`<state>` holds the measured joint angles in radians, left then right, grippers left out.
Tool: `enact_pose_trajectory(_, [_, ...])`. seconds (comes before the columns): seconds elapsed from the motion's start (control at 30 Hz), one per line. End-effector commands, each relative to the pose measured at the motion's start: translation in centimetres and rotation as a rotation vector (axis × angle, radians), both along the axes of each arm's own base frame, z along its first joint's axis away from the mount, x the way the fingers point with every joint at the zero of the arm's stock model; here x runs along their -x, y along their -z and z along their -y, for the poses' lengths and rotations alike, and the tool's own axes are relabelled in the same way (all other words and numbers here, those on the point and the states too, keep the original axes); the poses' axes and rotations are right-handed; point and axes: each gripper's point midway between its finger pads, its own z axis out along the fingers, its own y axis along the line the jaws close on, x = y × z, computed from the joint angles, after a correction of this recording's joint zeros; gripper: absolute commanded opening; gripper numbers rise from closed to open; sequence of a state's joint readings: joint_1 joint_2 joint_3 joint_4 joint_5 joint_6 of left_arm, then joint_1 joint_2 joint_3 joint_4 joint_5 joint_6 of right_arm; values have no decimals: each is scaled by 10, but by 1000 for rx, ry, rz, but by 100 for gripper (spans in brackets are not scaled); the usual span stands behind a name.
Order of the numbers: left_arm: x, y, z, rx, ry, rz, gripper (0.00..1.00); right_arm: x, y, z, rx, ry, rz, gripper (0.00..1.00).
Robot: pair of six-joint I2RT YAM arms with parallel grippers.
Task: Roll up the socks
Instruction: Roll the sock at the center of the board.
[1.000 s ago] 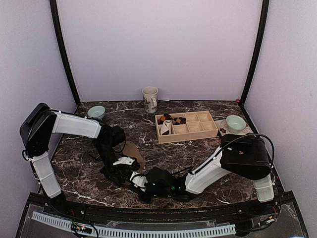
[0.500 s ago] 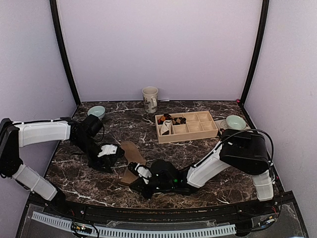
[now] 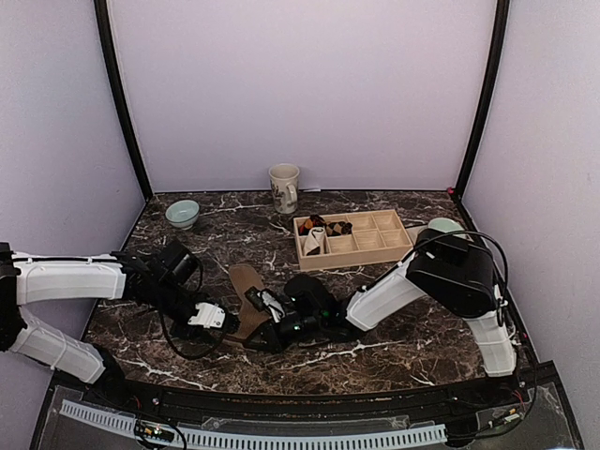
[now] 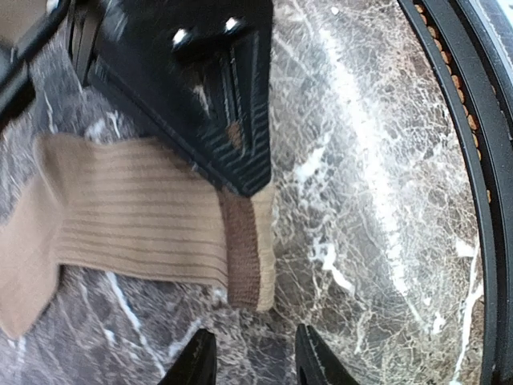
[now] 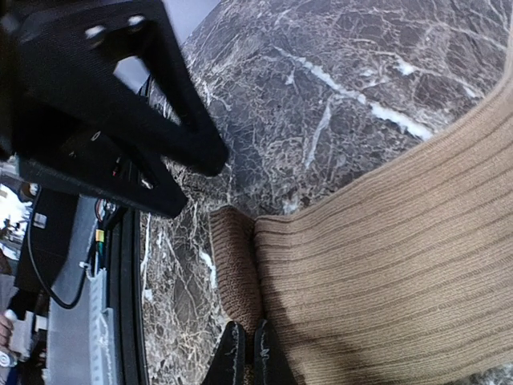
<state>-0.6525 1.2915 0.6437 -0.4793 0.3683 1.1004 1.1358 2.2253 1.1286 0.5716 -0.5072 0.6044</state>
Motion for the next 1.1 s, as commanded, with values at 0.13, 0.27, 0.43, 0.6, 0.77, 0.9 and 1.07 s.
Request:
enact_pose_trajectory(0.13, [-1,-19,20,51,145,165,37,29,114,84,453,111,-369,0])
enact_pose_trajectory(0.27, [11,-6,25,16,172,135,36,26,114,89,477,134,-353,0])
enact_pose_trajectory(0.43, [4,12,27,-25,126,137,35,25,115,90,487,134,-344,0])
enact_pose_trajectory(0.6, [2,21,27,-46,115,132,31,26,117,93,494,133,-344,0])
enact_pose_trajectory(0.77, [-2,25,31,-31,96,165,28,27,118,94,499,134,-344,0])
enact_pose_trajectory(0.9, [4,28,26,-45,109,165,24,26,118,92,495,133,-346,0])
enact_pose_trajectory(1.07, [18,24,36,-21,113,30,0,11,95,85,436,155,-245,63])
